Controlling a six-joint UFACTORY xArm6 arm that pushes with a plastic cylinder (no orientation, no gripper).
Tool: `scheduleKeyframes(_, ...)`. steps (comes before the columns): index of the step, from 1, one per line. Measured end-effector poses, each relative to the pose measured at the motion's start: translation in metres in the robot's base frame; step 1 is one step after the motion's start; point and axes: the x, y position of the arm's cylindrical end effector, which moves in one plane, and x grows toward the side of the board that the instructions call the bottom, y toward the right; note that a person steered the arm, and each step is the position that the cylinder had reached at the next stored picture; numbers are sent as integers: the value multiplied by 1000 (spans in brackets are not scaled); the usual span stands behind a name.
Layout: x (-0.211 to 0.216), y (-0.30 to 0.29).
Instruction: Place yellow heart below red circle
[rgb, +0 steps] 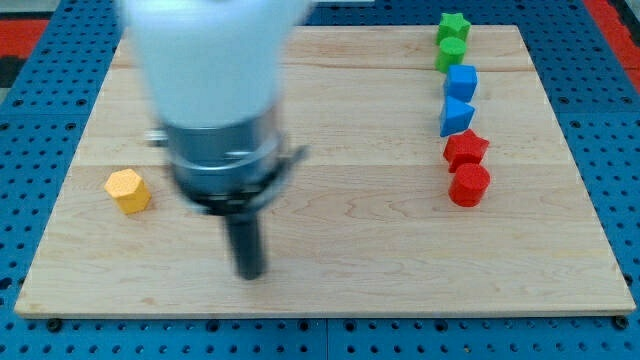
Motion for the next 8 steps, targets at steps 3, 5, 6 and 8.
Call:
scheduleKeyframes(3,-91,-88)
scheduleKeyframes(5,-113,8)
scheduleKeyframes(6,-97,46)
scheduleKeyframes(8,-98,114)
